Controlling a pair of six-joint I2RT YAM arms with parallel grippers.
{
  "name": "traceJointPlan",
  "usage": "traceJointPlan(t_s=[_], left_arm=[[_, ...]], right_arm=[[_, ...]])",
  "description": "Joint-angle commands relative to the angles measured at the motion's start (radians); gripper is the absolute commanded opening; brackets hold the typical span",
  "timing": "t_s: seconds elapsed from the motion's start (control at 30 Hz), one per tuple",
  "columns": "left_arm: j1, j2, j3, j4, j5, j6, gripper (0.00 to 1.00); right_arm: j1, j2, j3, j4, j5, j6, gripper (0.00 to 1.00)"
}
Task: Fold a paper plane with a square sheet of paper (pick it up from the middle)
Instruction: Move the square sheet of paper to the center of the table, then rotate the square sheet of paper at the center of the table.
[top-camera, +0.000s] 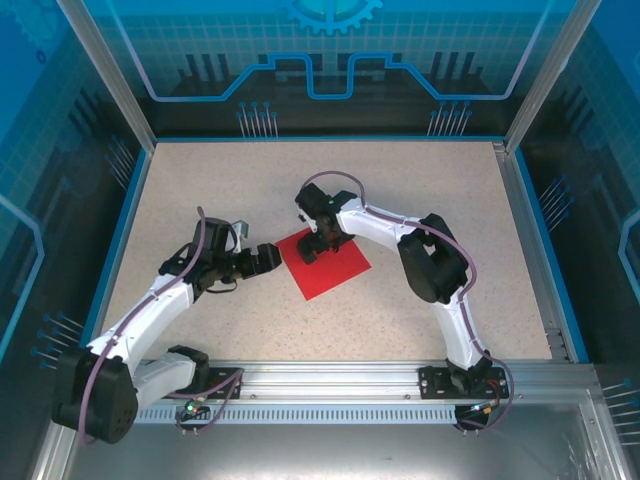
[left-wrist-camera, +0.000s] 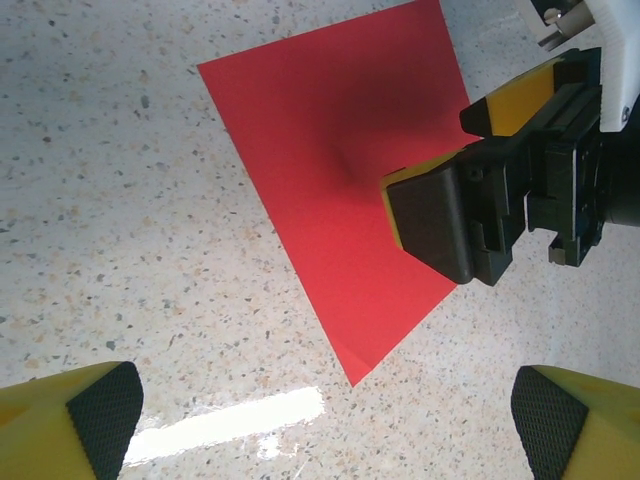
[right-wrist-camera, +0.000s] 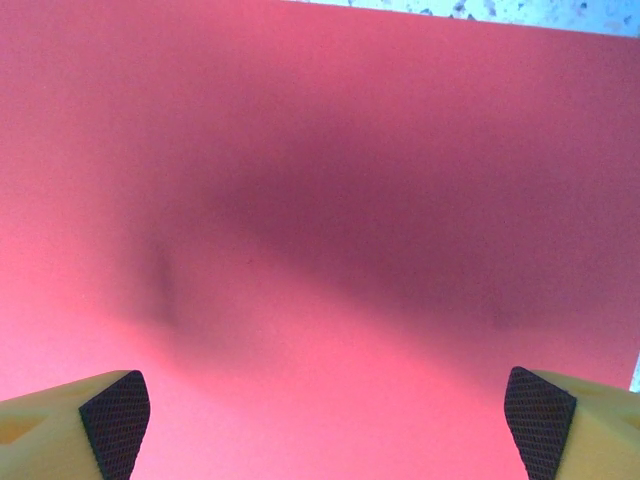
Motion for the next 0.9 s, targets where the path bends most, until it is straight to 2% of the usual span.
traceJointPlan(t_s=[0.0, 0.5, 0.7, 0.87], left_arm=[[0.007, -0.015, -0.019, -0.032, -0.023, -0.014, 0.99], [0.009, -0.027, -0.046, -0.041, -0.027, -0.004, 0.99], [0.012, -0.019, -0.056, -0.018, -0.022, -0.008, 0.99], [0.013, -0.015, -0.06, -0.011, -0.017, -0.002, 0.99]], right_arm=[[-0.013, 0.021, -0.018, 0.028, -0.003, -0.023, 0.96], [-0.028, 0.063, -0.078, 0.034, 0.008, 0.129, 0.96], [-0.046, 0.07, -0.092, -0.06, 0.035, 0.327, 0.95], [-0.046, 0.037, -0.147, -0.093, 0.109, 0.489, 0.96]])
